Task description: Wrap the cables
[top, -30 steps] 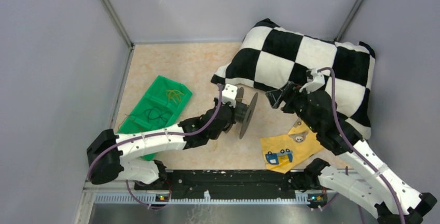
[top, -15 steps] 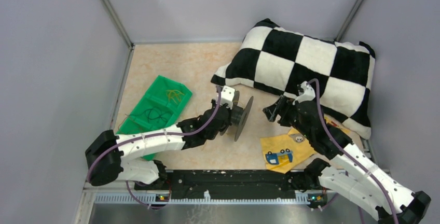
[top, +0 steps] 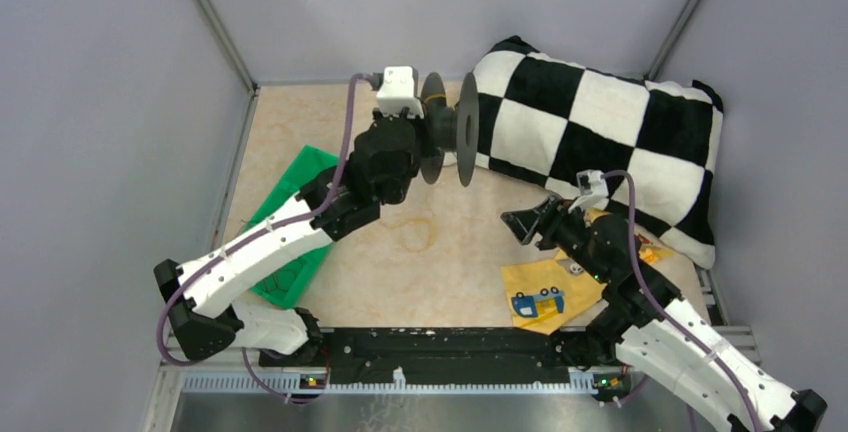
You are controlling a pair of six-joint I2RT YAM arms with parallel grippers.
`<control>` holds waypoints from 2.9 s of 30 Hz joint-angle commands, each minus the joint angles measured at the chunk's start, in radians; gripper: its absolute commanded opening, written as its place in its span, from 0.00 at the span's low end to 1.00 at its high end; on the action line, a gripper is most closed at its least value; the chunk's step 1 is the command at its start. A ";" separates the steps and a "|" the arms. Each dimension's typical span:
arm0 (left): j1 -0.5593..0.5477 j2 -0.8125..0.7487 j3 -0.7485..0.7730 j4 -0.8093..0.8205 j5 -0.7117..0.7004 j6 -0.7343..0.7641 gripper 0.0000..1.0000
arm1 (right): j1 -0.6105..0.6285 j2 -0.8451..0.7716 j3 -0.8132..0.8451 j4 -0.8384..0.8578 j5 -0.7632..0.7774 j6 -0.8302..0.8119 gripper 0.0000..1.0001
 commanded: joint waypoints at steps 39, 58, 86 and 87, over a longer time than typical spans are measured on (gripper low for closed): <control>0.079 -0.060 0.424 -0.292 0.172 -0.133 0.00 | 0.257 0.737 -0.066 0.870 0.201 -0.136 0.67; 0.079 -0.100 0.467 -0.305 0.224 -0.148 0.00 | 0.232 0.936 0.037 1.019 0.149 -0.059 0.63; 0.079 -0.196 0.554 -0.326 0.187 -0.107 0.00 | 0.088 0.964 -0.056 1.061 0.347 0.183 0.73; 0.079 -0.197 0.554 -0.326 0.183 -0.102 0.00 | 0.074 0.940 -0.067 1.047 0.354 0.190 0.75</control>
